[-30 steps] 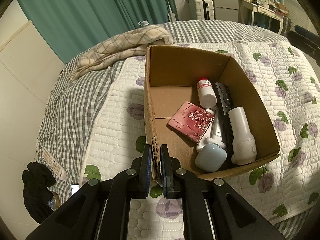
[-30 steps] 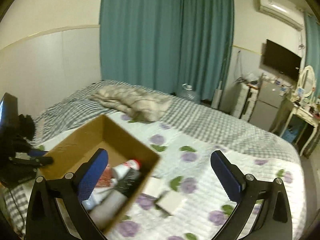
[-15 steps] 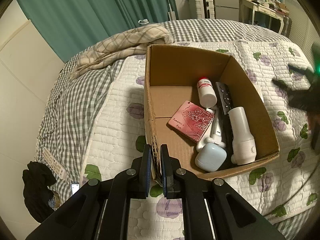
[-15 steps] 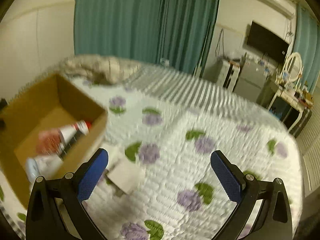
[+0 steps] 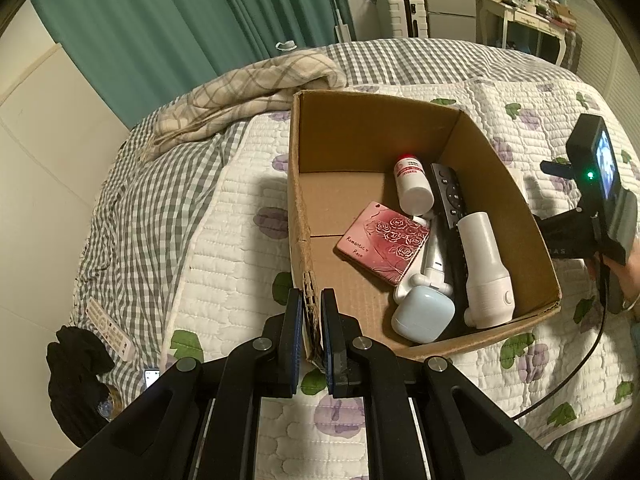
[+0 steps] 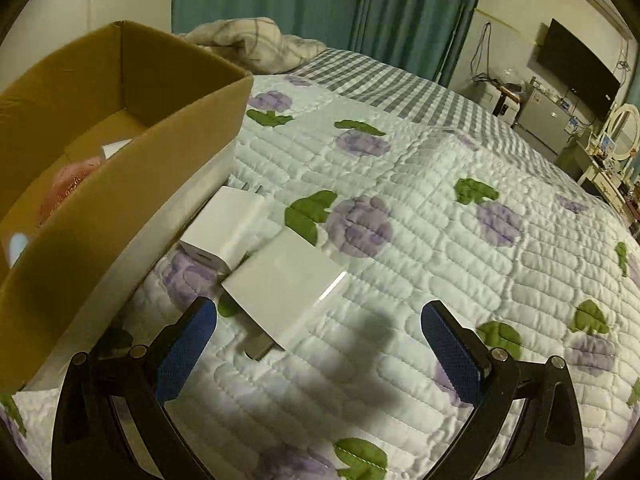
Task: Organize rigid objects
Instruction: 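Move the right tool to the large white charger and grasp it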
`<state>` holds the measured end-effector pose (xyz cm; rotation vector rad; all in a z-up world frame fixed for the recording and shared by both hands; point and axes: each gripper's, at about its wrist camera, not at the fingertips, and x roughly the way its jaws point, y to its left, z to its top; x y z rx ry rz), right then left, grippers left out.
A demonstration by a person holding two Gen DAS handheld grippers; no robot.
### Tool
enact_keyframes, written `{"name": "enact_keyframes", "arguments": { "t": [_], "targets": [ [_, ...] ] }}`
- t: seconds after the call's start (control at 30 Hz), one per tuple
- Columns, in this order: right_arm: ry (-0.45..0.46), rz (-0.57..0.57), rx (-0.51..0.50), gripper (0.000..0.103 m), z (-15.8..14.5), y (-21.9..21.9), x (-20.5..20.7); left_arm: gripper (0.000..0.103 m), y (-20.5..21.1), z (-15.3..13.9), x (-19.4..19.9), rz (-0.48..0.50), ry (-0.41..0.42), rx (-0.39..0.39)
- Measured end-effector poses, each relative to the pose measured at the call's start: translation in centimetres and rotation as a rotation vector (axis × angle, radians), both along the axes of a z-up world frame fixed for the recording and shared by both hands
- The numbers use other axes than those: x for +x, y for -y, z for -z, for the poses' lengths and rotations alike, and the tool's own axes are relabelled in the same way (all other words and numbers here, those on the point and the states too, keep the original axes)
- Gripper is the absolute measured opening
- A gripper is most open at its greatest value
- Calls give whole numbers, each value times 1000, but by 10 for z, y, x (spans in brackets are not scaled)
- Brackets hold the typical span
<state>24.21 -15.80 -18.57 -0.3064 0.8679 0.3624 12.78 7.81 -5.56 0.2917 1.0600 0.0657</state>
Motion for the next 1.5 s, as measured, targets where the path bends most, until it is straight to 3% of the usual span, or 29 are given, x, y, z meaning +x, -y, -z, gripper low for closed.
{"name": "enact_keyframes", "arguments": {
  "t": [0.3, 0.47, 0.63, 1.0, 1.27, 1.5],
  "targets": [
    [-38, -3, 23, 101, 13, -8, 13, 8, 0, 0, 0, 1, -1, 0],
    [-51, -9, 47, 90, 14, -8, 17, 8, 0, 0, 0, -1, 0, 0],
    [-49, -44, 58, 71, 12, -13, 13, 8, 0, 0, 1, 0, -1, 3],
    [-26, -27, 65, 71, 3, -8, 4, 8, -1, 0, 0, -1, 0, 2],
    [43, 11, 106, 71, -27, 6, -7, 8, -1, 0, -1, 1, -1, 4],
    [156, 42, 147, 71, -89, 25, -16, 8, 0, 0, -1, 5, -1, 8]
  ]
}}
